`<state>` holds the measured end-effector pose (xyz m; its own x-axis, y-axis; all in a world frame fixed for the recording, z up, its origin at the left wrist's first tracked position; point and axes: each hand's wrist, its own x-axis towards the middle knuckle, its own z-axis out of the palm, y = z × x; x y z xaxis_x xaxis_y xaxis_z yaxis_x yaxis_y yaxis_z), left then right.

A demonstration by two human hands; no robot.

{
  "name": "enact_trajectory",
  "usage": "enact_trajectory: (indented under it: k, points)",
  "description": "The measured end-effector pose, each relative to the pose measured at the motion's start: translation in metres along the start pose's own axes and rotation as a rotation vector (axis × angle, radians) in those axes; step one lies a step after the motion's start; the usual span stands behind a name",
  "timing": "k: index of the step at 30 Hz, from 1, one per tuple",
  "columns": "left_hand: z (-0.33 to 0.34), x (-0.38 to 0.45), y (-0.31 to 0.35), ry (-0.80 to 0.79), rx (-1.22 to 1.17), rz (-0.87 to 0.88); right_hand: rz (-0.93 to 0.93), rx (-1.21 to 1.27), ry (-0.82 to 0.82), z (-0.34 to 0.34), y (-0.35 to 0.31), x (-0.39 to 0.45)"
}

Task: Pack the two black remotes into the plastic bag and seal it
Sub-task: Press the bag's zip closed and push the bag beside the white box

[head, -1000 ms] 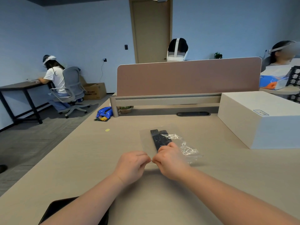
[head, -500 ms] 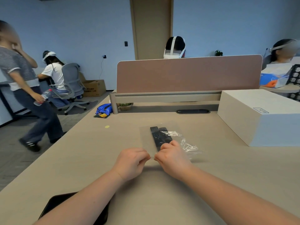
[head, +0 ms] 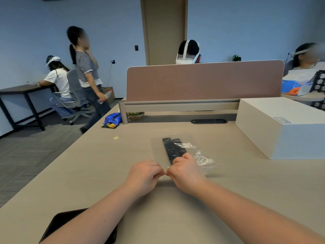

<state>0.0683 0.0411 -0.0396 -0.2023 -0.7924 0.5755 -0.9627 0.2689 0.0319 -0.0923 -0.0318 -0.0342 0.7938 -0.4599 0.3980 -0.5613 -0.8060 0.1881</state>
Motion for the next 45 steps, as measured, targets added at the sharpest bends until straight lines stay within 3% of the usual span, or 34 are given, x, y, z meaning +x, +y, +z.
enact_trajectory:
  k: [14, 25, 30, 32, 37, 41, 45]
  points:
    - [-0.002, 0.005, 0.005, -0.059, 0.021, -0.005, -0.163, -0.214, -0.038, 0.0, 0.007, -0.007]
    - [-0.001, 0.009, 0.011, -0.06, 0.024, 0.021, -0.086, -0.312, -0.105, -0.001, 0.065, -0.042]
    - [0.0, 0.003, 0.01, -0.11, 0.035, 0.034, 0.012, -0.195, -0.156, -0.004, 0.084, -0.061]
    - [0.001, -0.001, 0.01, -0.125, 0.036, 0.022, 0.076, -0.004, -0.17, -0.009, 0.086, -0.068]
    - [-0.001, -0.004, 0.013, -0.205, 0.012, 0.028, 0.191, 0.129, -0.38, -0.016, 0.087, -0.077]
    - [-0.006, 0.0, 0.014, -0.306, -0.074, -0.093, 0.178, 0.139, -0.383, -0.006, 0.092, -0.079]
    - [-0.016, 0.012, 0.014, -0.232, -0.209, -0.427, 0.371, 0.386, -0.242, -0.004, 0.1, -0.076]
